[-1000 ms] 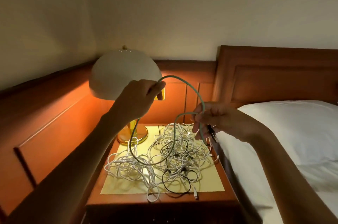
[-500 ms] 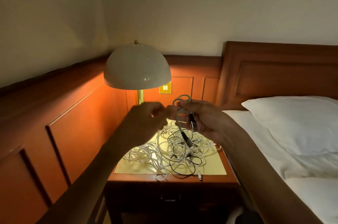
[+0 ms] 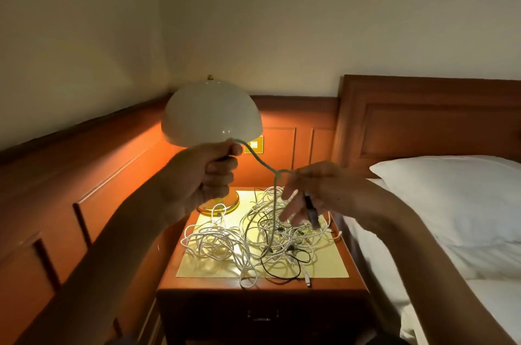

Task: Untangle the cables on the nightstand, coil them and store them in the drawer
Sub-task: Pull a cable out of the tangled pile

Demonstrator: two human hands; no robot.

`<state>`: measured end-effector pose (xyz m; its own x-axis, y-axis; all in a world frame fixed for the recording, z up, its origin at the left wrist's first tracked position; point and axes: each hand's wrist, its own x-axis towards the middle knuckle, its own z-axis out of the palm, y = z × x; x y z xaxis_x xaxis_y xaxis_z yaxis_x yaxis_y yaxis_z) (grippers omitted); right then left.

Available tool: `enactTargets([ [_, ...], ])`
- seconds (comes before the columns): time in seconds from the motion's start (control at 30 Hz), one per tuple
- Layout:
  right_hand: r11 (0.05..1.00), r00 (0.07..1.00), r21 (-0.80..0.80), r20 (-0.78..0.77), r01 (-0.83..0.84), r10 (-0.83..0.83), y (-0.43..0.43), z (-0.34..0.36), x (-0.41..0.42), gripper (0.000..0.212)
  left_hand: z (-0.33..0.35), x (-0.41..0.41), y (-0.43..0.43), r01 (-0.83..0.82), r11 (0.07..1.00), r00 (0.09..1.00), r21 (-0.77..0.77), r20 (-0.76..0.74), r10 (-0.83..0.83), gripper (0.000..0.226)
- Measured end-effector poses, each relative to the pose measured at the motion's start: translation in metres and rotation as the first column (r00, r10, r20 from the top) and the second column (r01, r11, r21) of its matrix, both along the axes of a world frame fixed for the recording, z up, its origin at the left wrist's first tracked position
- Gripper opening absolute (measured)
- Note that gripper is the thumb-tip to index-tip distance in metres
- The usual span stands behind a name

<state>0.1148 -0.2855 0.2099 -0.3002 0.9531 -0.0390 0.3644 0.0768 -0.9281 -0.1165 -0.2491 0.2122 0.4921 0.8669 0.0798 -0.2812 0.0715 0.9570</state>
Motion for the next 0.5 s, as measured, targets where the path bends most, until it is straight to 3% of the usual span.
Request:
enactTargets([
  [0.07,0.996,0.953,0.053,0.299,-0.077,0.058,-0.018,0.013,0.009,0.035,0.017,-0.003,-0.001,0.112,0.994,0.993,0.012,0.036,-0.112,0.025],
  [0.13,0.978,0.807,0.052,0.575,-0.201,0.136,-0.033,0.025,0.017,0.033,0.031,-0.002,-0.001,0.221,0.974,0.975,0.056,-0.001,-0.221,0.025],
  [0.2,0.968,0.698,0.082,0.708,-0.236,0.11,-0.034,0.029,0.025,0.031,0.04,0.001,-0.002,0.28,0.952,0.956,0.123,-0.121,-0.266,0.024],
  [0.23,0.967,0.699,0.176,0.715,-0.183,0.001,-0.03,0.029,0.026,0.032,0.043,0.004,-0.002,0.298,0.943,0.945,0.148,-0.182,-0.27,0.025],
  [0.3,0.912,0.809,0.41,0.54,-0.011,-0.233,-0.019,0.027,0.026,0.034,0.047,0.012,-0.004,0.313,0.934,0.932,0.174,-0.248,-0.266,0.028],
  [0.33,0.902,0.896,0.431,0.382,0.043,-0.225,-0.015,0.027,0.023,0.036,0.048,0.017,-0.005,0.312,0.933,0.931,0.181,-0.255,-0.262,0.03],
  [0.4,0.937,0.998,0.348,0.07,-0.03,0.006,-0.008,0.024,0.014,0.038,0.048,0.025,-0.007,0.295,0.938,0.94,0.184,-0.231,-0.25,0.03],
  [0.43,0.947,0.99,0.308,-0.079,-0.088,0.118,-0.005,0.02,0.01,0.034,0.047,0.029,-0.006,0.283,0.942,0.947,0.178,-0.208,-0.245,0.029],
  [0.5,0.961,0.922,0.256,-0.34,-0.101,0.187,0.0,0.011,0.004,0.024,0.043,0.03,-0.004,0.261,0.955,0.96,0.145,-0.147,-0.24,0.031],
])
